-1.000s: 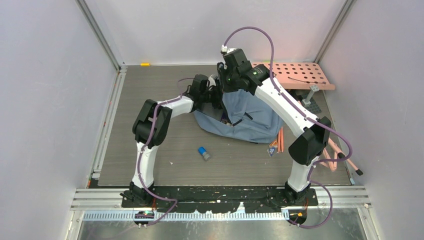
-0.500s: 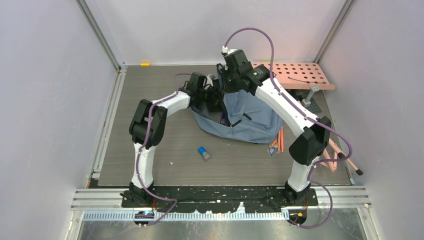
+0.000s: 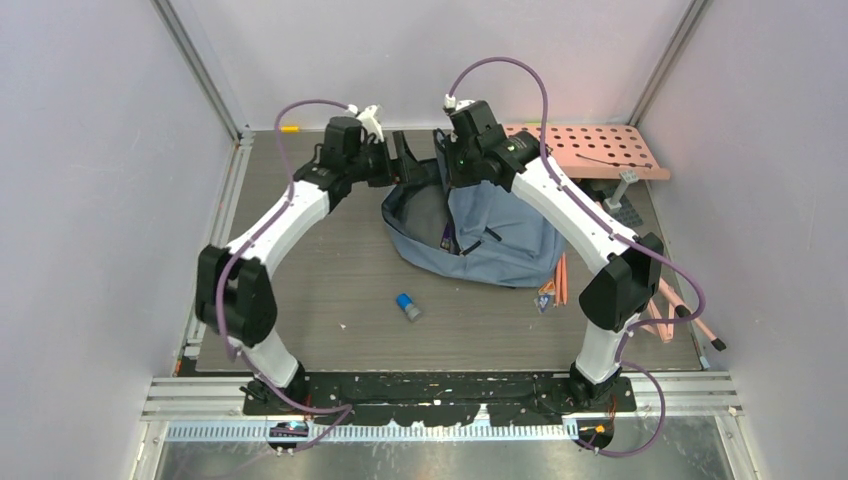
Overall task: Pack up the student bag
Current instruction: Place the book in the student bag, then zip the student bag at the center of the board.
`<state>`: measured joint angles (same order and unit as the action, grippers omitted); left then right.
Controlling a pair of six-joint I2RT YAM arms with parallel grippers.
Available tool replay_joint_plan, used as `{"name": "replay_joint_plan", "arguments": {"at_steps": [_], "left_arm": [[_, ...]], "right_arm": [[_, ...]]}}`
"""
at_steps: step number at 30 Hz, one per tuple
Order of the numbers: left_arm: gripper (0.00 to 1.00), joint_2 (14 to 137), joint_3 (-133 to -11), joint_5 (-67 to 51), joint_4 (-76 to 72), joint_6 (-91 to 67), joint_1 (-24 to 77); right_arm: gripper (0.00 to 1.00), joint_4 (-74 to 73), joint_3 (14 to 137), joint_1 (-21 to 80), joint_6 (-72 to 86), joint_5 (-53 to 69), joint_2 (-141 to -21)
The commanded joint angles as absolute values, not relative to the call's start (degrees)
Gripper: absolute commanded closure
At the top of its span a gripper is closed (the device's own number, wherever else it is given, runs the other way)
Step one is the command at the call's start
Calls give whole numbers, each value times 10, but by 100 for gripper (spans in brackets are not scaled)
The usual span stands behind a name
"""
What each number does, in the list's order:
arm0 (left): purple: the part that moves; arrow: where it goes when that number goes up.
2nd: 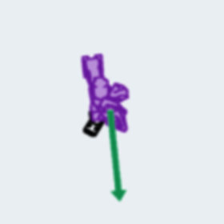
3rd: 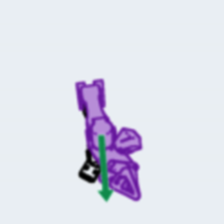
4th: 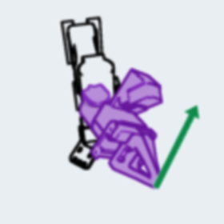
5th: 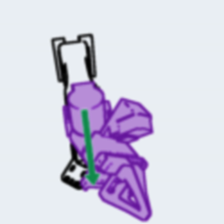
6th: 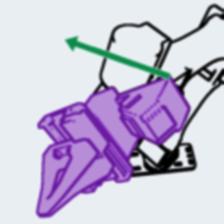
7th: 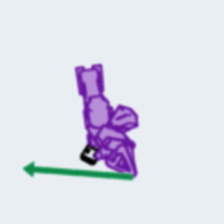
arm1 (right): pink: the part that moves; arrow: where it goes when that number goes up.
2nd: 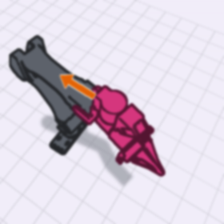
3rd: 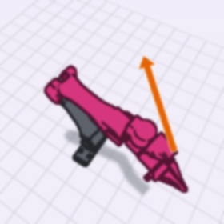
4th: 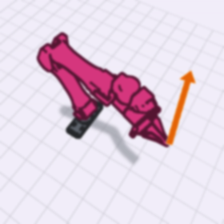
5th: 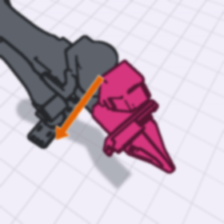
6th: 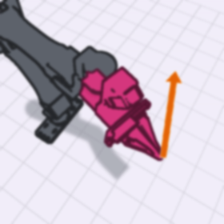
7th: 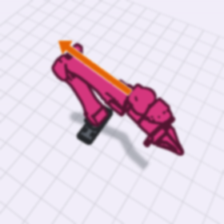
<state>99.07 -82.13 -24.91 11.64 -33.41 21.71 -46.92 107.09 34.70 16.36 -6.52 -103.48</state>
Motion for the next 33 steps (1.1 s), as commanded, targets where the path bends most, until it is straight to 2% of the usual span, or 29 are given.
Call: {"name": "replay_joint_plan", "arguments": {"at_steps": [1, 2, 3, 4, 6, 8, 13, 17, 23, 29, 33], "left_arm": [[22, 905, -790, -124, 175, -227, 214], [22, 889, -782, -116, 174, -225, 215], [22, 875, -775, -110, 174, -225, 215], [22, 862, -767, -107, 172, -225, 215], [23, 839, -755, -105, 170, -227, 220], [23, 818, -747, -99, 174, -220, 233], [24, 790, -740, -80, 192, -195, 303], [25, 801, -732, -84, 196, -177, 373], [29, 858, -708, -61, 170, -140, 486], [32, 913, -689, -5, 125, -120, 527], [43, 931, -628, 12, 11, -125, 527]], "right_arm": [[80, -432, 1064, 344, 163, -59, -996], [75, -432, 1063, 344, 165, -58, -995], [66, -432, 1061, 344, 167, -57, -996], [61, -433, 1059, 344, 168, -57, -994], [42, -431, 1055, 345, 173, -65, -989], [34, -432, 1048, 345, 183, -76, -978], [19, -435, 1016, 344, 192, -105, -936], [3, -435, 976, 332, 222, -128, -895], [0, -391, 866, 297, 260, -110, -822], [4, -362, 753, 294, 255, -145, -750], [10, -318, 694, 294, 234, -136, -710]]}}
